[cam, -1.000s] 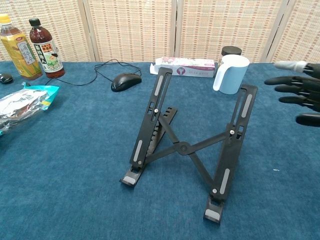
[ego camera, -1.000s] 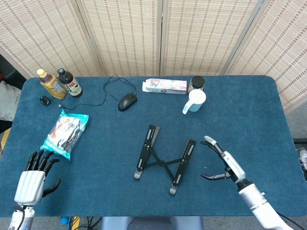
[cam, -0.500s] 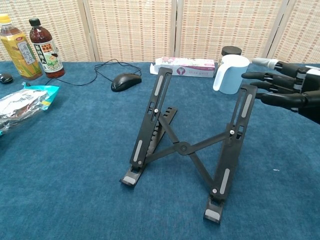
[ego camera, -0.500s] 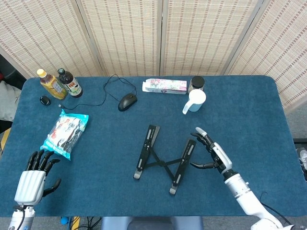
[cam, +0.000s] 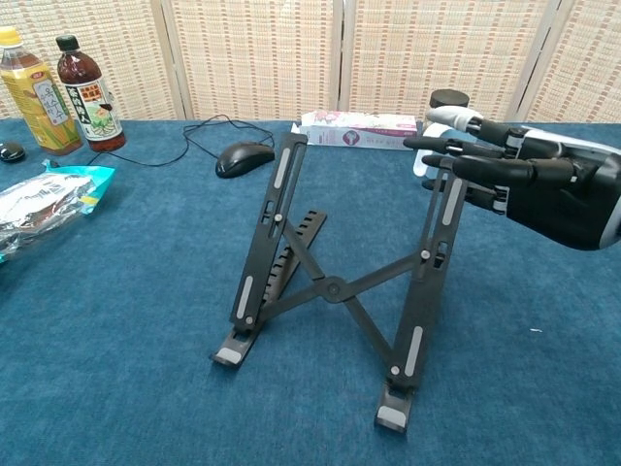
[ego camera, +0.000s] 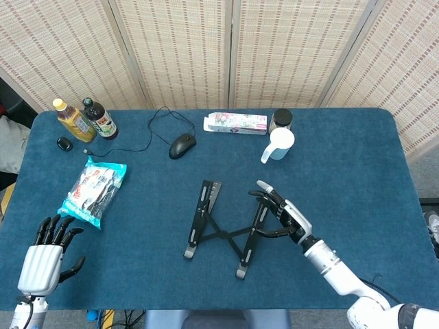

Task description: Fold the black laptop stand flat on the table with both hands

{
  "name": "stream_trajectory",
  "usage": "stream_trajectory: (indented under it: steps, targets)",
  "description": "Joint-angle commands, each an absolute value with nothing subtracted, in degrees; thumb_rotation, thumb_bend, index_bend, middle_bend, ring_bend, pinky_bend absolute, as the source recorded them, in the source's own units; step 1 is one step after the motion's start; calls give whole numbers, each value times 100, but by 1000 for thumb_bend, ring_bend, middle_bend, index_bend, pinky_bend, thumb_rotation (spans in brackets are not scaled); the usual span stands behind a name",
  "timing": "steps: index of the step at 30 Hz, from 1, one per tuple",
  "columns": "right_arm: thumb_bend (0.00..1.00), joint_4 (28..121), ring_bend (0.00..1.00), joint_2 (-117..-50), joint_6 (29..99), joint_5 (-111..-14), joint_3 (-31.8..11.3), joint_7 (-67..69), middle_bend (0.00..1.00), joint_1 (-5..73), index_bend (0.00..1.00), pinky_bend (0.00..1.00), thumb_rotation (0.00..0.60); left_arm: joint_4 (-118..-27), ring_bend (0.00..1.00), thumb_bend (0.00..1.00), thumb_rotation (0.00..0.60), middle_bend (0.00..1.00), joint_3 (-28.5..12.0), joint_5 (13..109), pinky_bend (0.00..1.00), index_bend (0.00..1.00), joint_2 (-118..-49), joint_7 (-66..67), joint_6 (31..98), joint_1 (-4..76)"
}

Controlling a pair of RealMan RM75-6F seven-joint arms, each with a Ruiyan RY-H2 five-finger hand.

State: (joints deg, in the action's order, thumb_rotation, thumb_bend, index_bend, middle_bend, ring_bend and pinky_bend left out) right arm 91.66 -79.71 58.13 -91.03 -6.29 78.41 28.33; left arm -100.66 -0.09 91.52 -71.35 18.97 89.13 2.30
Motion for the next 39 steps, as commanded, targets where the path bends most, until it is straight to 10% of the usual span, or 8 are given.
stream_trajectory:
  steps: [1,39]
  targets:
    - [0,9093,15,-7925,6182,-9506,-471,8183,190,2892,0,75,600,-10107,27,221,600,134,-6,9165,24,283,-7116,1937,8920,226]
    - [0,10515,15,-7176,7598,-11280,1281,7259,190,3078,0,84,600,-10051,27,222,600,134,8,9151,23,283,-7161,1904,8838,255]
